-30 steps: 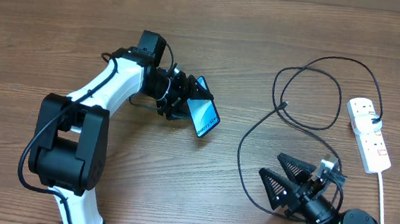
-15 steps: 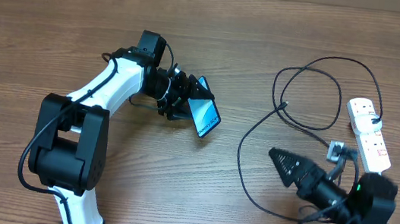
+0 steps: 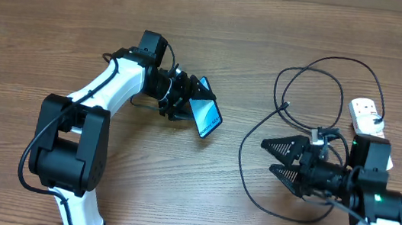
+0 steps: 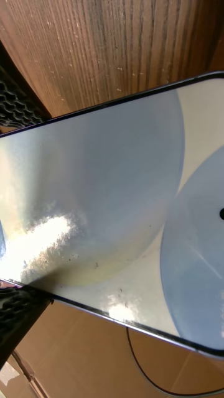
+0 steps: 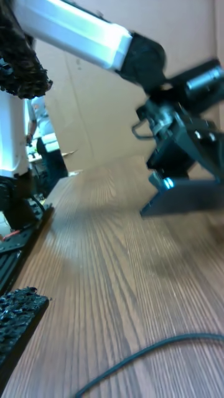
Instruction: Plug charger to phone and switch on socket
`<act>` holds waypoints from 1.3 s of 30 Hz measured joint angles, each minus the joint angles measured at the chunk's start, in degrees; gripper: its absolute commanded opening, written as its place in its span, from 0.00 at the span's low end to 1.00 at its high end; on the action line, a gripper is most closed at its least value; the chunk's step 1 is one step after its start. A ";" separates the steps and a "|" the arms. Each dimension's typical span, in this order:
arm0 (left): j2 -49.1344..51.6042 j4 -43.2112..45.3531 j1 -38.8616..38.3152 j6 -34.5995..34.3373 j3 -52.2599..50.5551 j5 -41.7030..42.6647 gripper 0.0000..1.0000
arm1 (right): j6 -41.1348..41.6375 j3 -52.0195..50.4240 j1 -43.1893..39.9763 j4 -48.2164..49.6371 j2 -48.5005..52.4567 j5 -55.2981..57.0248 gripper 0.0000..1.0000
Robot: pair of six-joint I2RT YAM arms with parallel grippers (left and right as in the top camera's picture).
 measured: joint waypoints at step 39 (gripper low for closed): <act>0.00 0.02 0.00 -6.78 0.00 -1.49 0.57 | 17.97 0.00 32.61 6.29 13.68 43.30 1.00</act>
